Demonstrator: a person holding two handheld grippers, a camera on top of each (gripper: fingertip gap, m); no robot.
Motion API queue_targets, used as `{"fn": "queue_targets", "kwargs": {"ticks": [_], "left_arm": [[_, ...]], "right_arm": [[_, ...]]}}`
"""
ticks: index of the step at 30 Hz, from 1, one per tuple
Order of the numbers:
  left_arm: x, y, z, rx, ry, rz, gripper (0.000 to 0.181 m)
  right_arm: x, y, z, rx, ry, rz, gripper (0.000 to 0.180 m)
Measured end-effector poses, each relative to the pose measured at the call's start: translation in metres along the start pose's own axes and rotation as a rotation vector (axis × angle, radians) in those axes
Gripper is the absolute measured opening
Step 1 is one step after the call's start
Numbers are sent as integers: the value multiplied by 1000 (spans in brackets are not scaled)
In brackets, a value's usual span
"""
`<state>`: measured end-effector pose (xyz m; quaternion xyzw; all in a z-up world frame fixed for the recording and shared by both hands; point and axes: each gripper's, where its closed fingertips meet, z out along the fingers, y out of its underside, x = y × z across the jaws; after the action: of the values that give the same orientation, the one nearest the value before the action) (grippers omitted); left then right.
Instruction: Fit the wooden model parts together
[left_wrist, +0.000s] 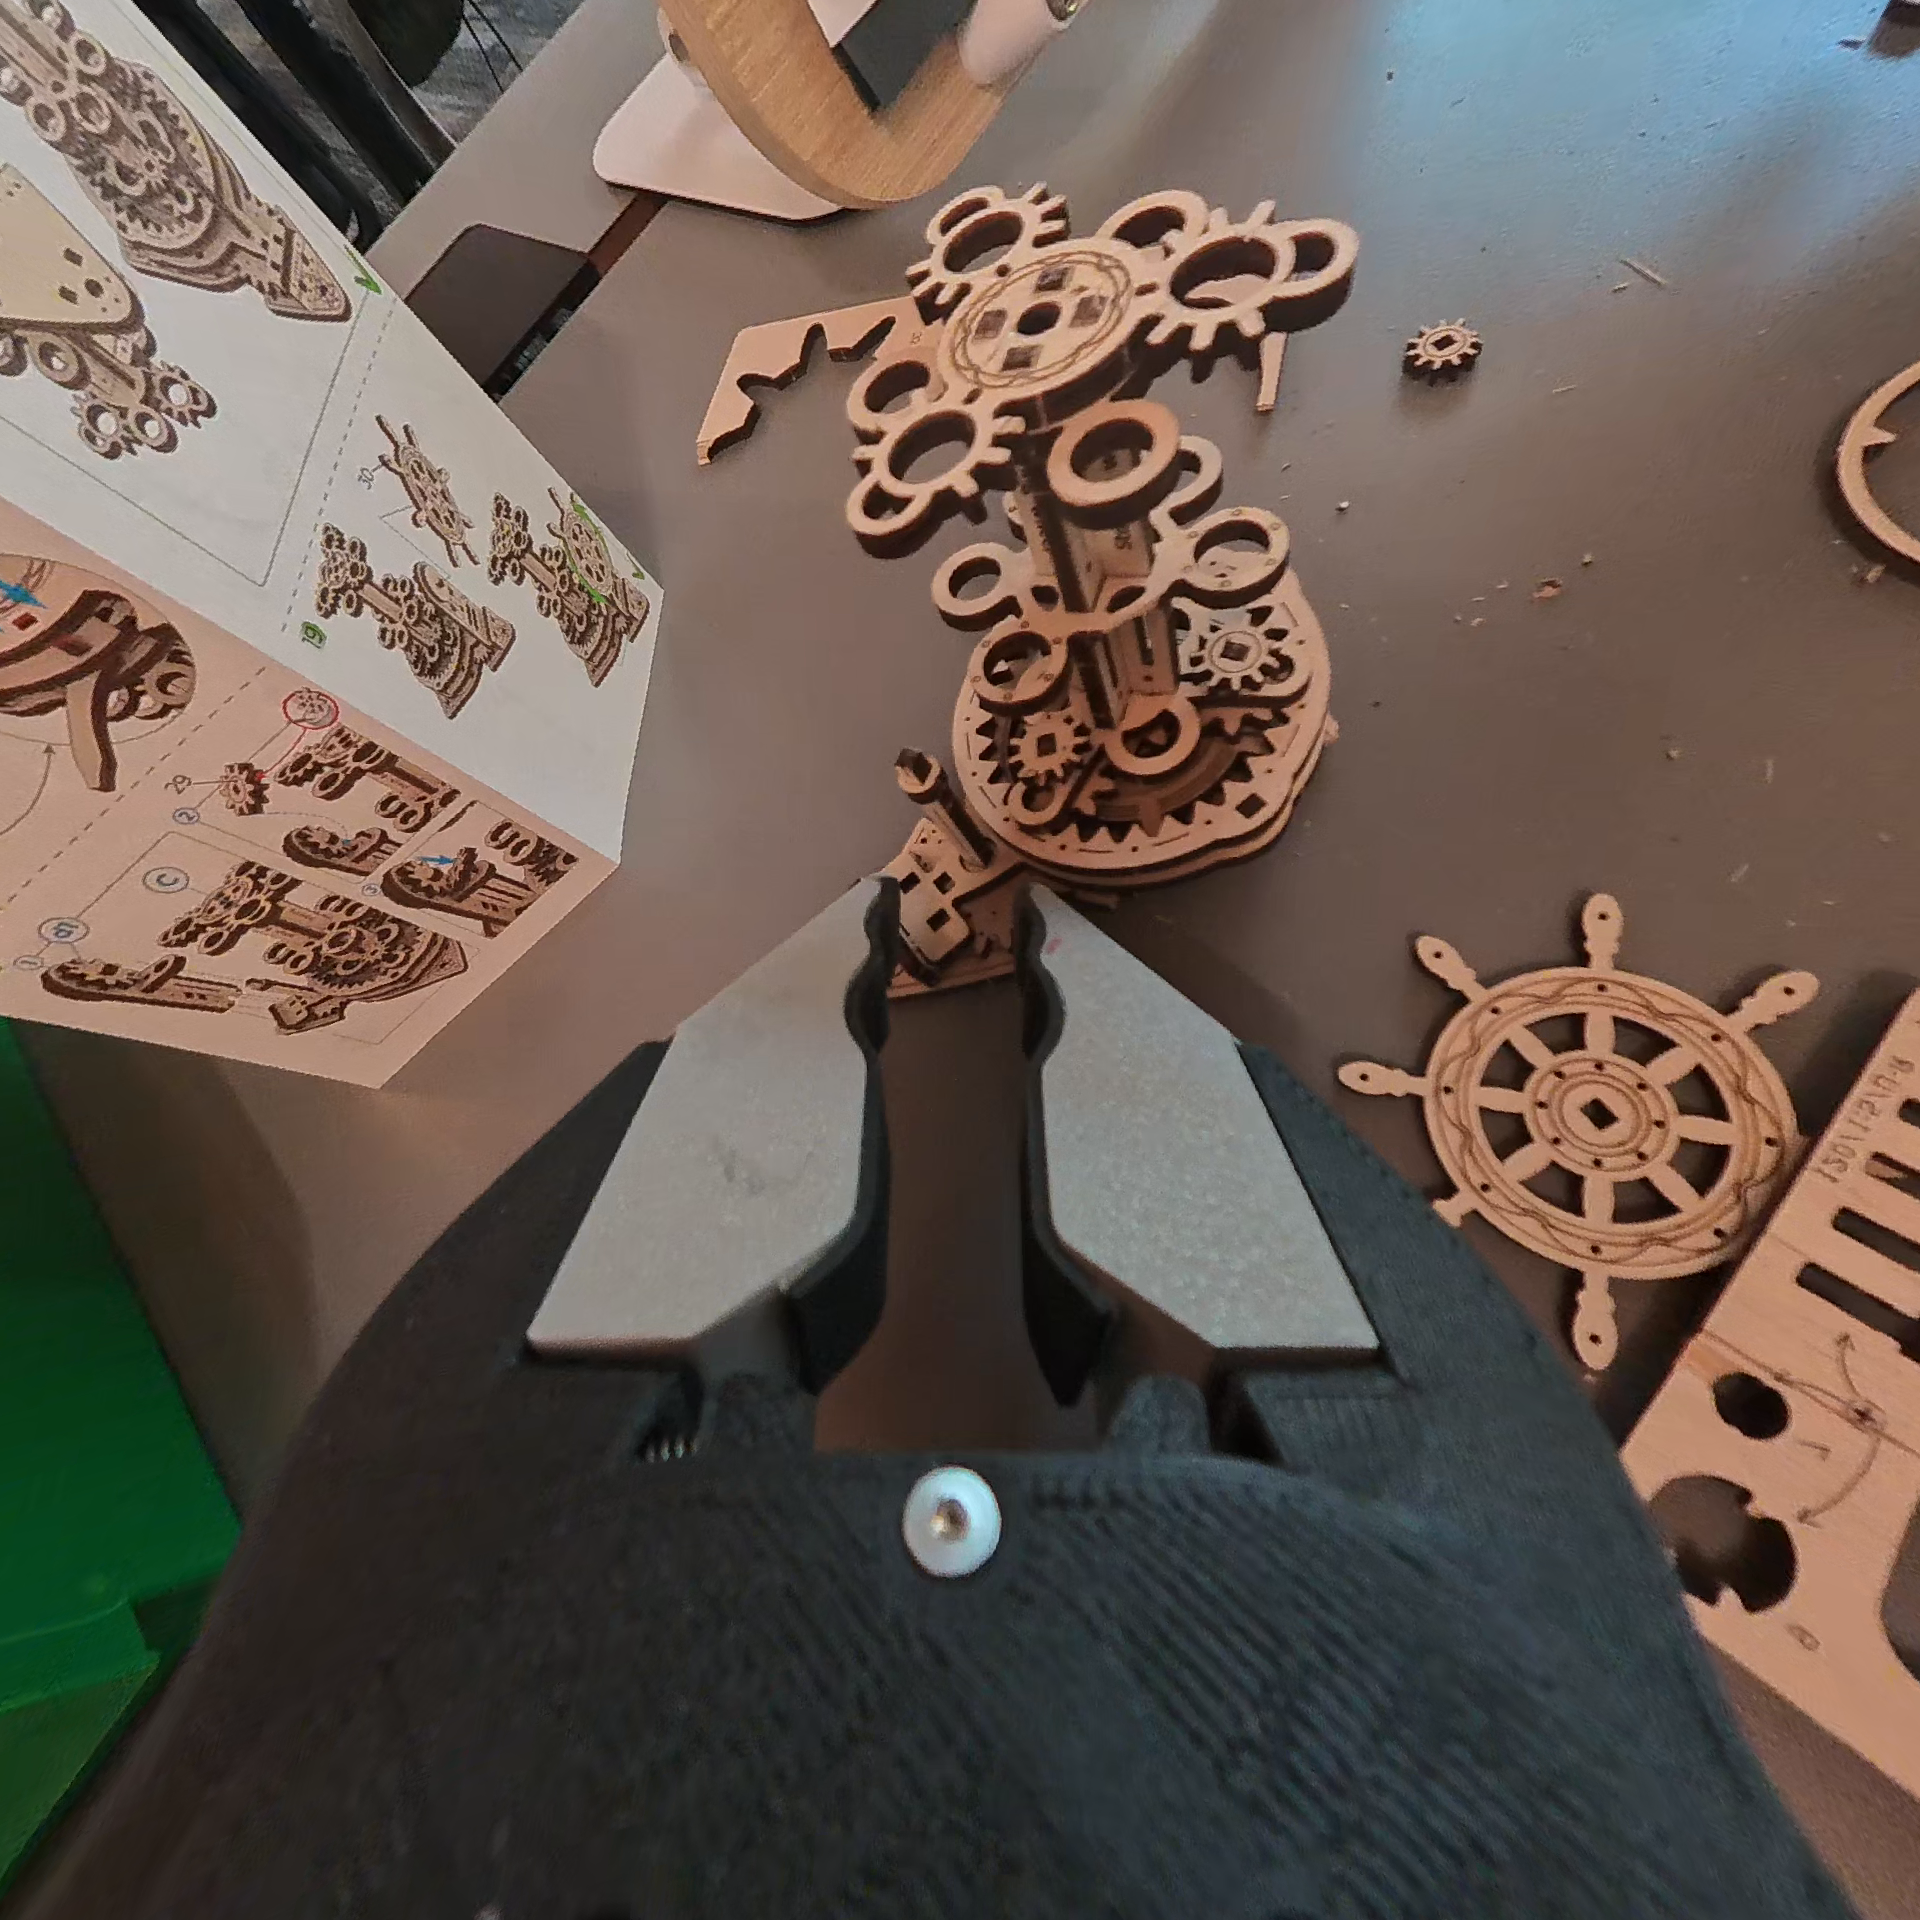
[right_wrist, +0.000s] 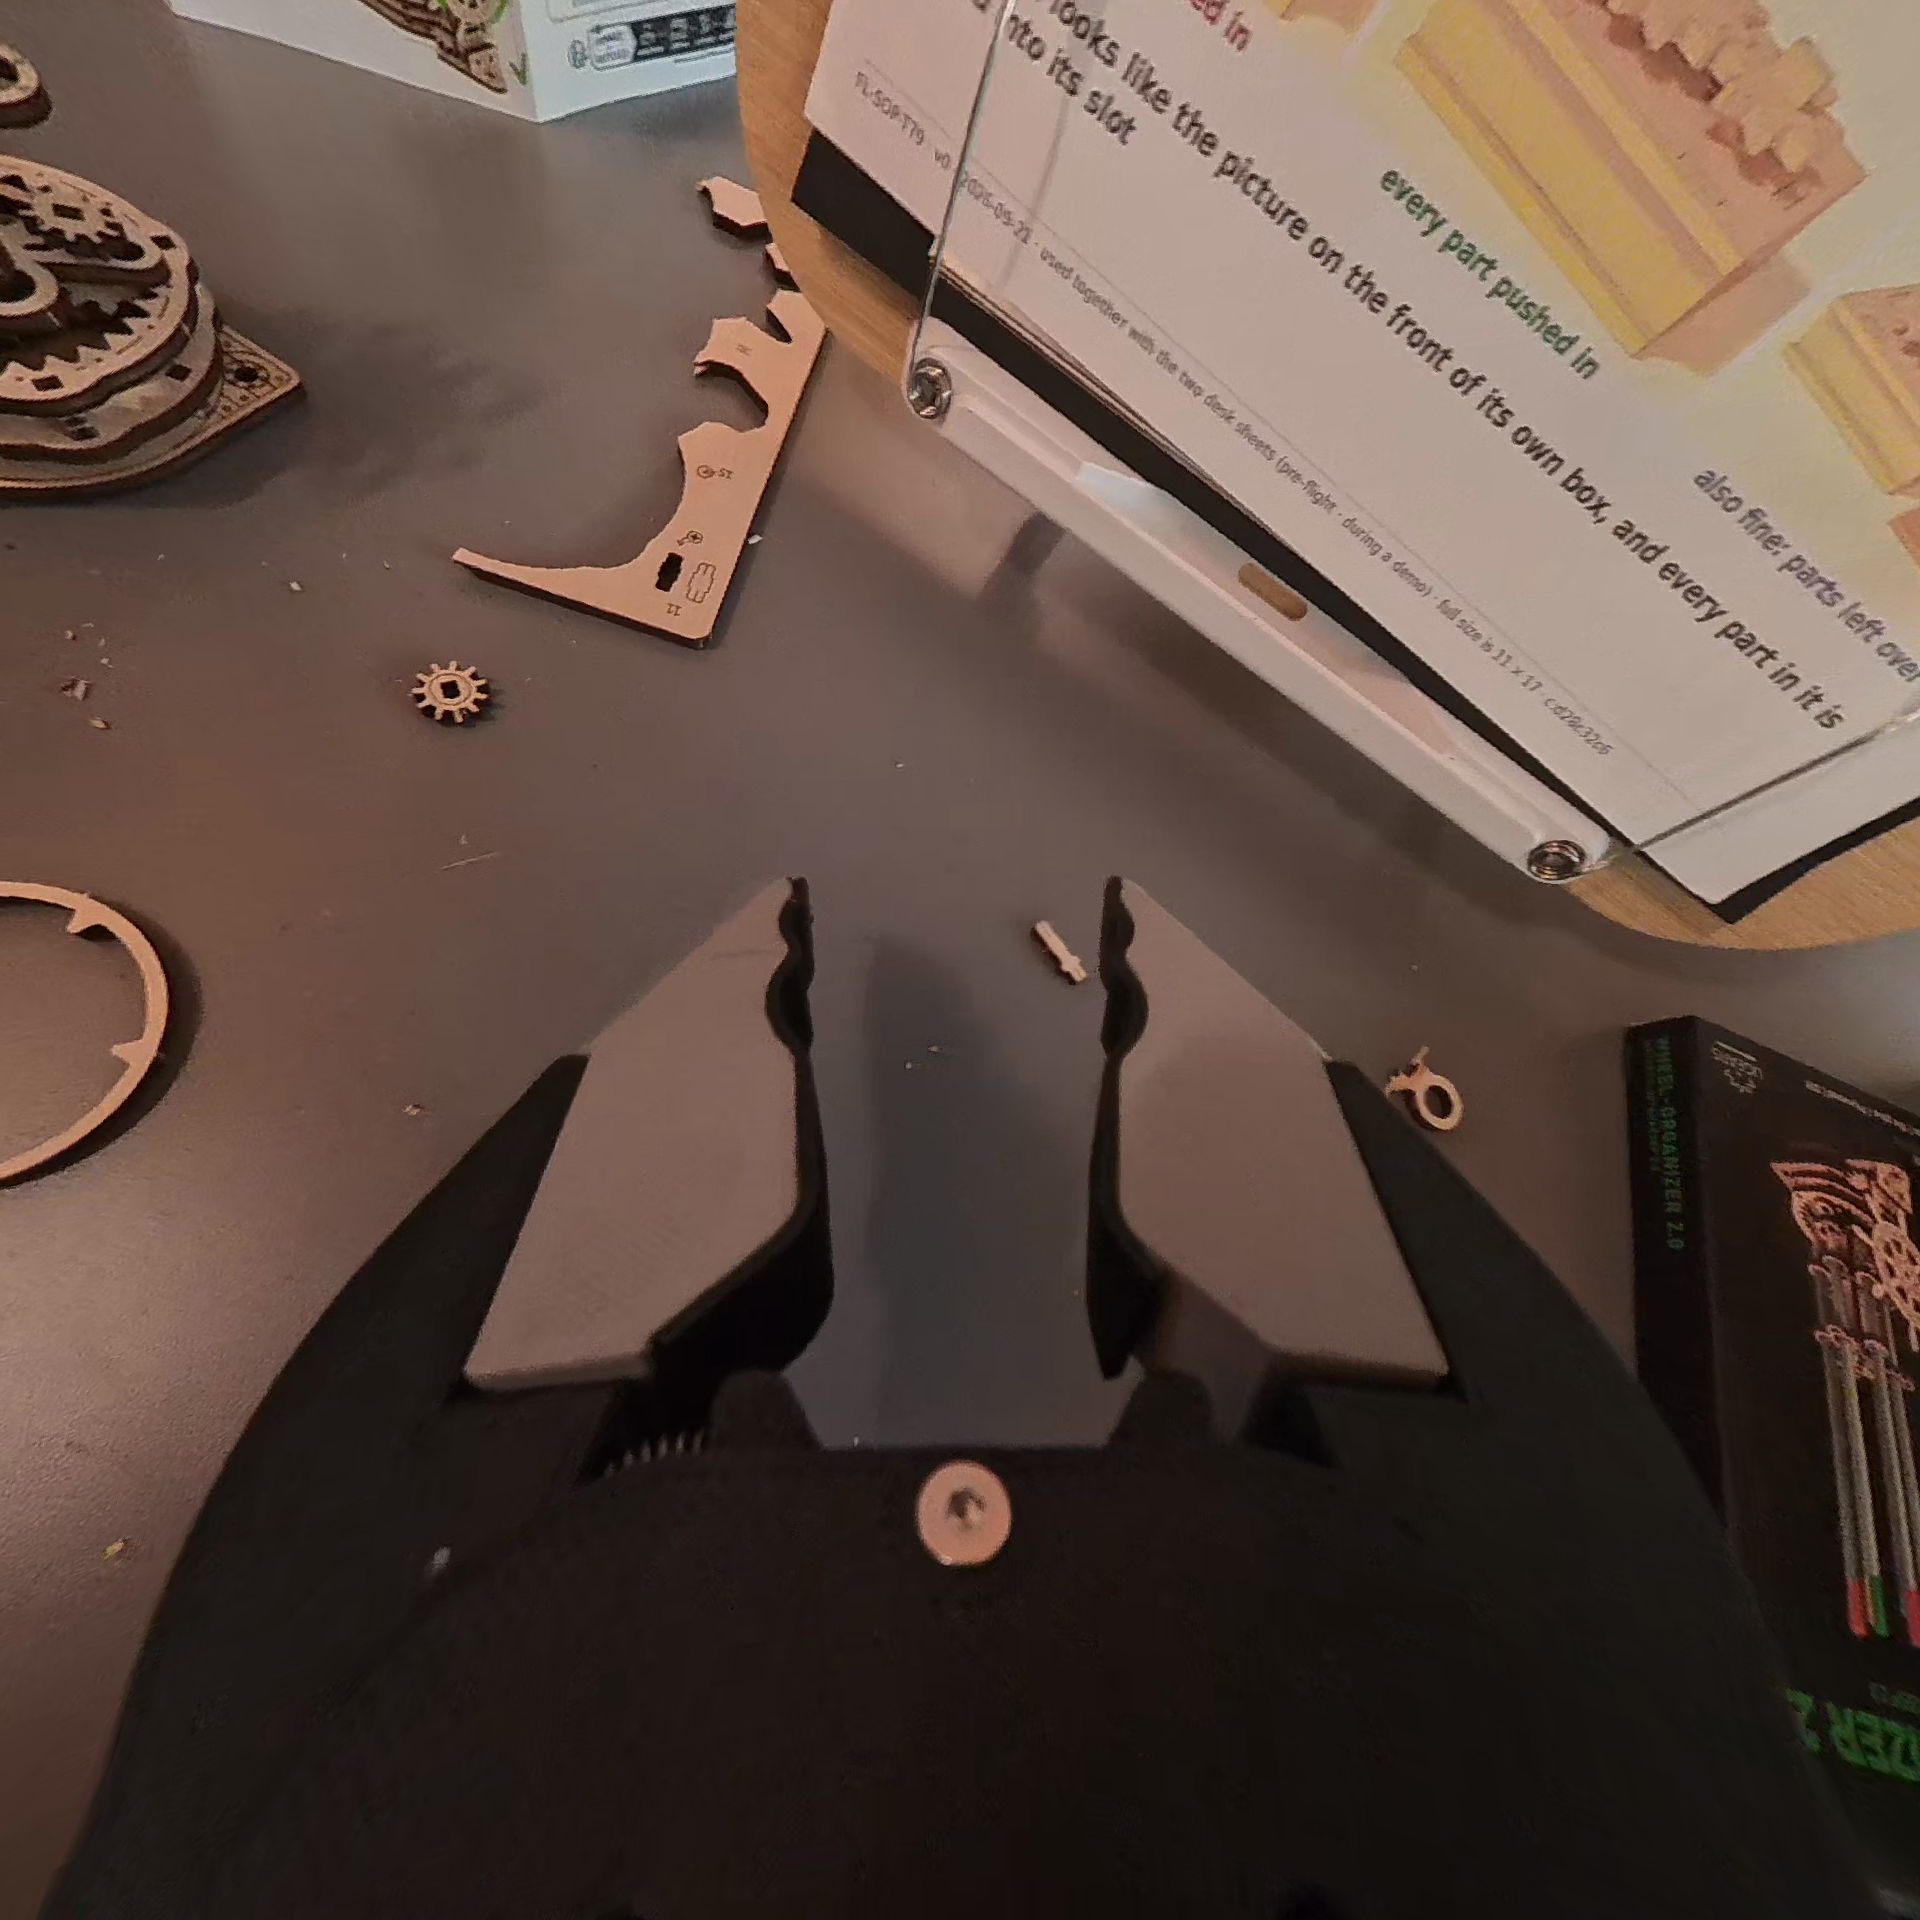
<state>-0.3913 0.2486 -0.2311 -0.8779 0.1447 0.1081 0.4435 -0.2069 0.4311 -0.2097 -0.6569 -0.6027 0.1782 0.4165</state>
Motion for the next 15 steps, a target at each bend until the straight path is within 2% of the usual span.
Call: {"fn": "queue_targets", "kwargs": {"ticks": [15], "left_arm": [[4,0,0,-2,12,25,15]], "right_arm": [[0,1,0,1,-12,28,52]]}}
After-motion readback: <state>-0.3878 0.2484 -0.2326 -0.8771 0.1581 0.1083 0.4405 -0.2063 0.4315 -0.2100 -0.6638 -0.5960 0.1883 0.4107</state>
